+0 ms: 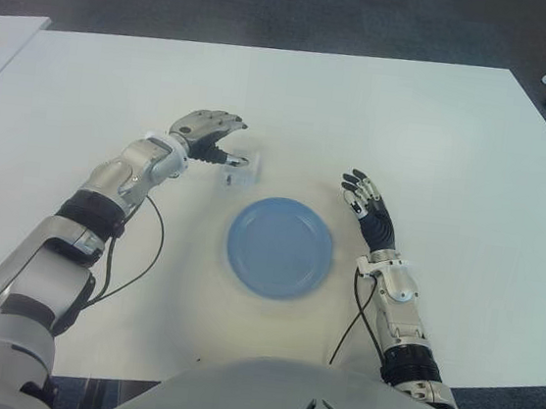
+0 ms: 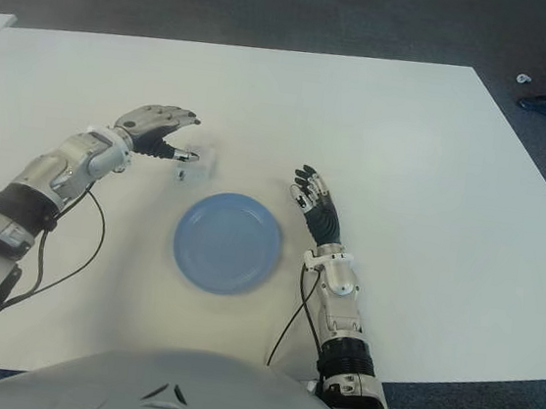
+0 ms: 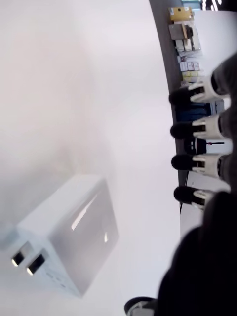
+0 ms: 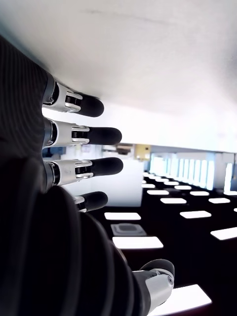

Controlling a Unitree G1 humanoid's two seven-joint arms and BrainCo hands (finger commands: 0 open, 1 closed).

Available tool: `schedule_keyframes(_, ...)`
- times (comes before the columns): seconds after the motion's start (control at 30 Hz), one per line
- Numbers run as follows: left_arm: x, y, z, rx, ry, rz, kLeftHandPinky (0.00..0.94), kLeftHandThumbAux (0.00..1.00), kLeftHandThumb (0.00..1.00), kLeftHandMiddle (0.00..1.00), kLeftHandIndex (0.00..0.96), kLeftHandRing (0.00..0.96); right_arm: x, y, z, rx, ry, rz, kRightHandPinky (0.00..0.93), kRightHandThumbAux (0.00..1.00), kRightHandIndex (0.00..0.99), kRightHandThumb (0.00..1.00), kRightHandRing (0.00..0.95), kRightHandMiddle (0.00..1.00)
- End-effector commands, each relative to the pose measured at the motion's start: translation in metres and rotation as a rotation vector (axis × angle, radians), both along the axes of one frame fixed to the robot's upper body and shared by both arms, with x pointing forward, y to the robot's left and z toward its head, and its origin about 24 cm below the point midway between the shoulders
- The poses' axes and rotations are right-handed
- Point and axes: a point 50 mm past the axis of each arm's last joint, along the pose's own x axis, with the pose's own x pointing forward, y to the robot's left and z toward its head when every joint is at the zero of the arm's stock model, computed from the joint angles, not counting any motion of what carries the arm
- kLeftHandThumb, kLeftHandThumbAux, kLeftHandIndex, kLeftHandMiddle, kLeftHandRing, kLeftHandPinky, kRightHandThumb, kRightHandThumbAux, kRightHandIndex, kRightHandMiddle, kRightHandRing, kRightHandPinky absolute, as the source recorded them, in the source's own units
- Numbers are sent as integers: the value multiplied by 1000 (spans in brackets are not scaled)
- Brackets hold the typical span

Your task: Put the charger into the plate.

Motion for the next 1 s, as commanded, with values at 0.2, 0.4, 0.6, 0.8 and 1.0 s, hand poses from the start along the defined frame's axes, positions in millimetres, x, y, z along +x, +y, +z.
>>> schedule_keyframes(0.2,1,0,-4,7,6,-9,0,226,175,0,0,0,-10,-1,-15,-3,98,-10,97,413,108,0,152,186)
schedule_keyframes(0.4,1,1,-8,11,11,-8,0,229,170,0,0,0,-9,-1,-15,-8,99,-10,79,414,106,0,147,181)
schedule_keyframes(0.6,0,2,-12,26,7,-22,0,226,156,0,0,0,-10,-1,-15,-14,98,-6,72,418,107,0,144,180)
schedule_keyframes(0.8,-2,2,-16,50,-10,-49,0,232,155,0,0,0,-10,-1,-15,-14,98,-6,73,412,104,0,142,179)
schedule_keyframes(1.0,-4,2,-23,81,-41,-97,0,239,168,0,0,0,-10,0,-16,-18,99,-11,82,420,101,0,140,175)
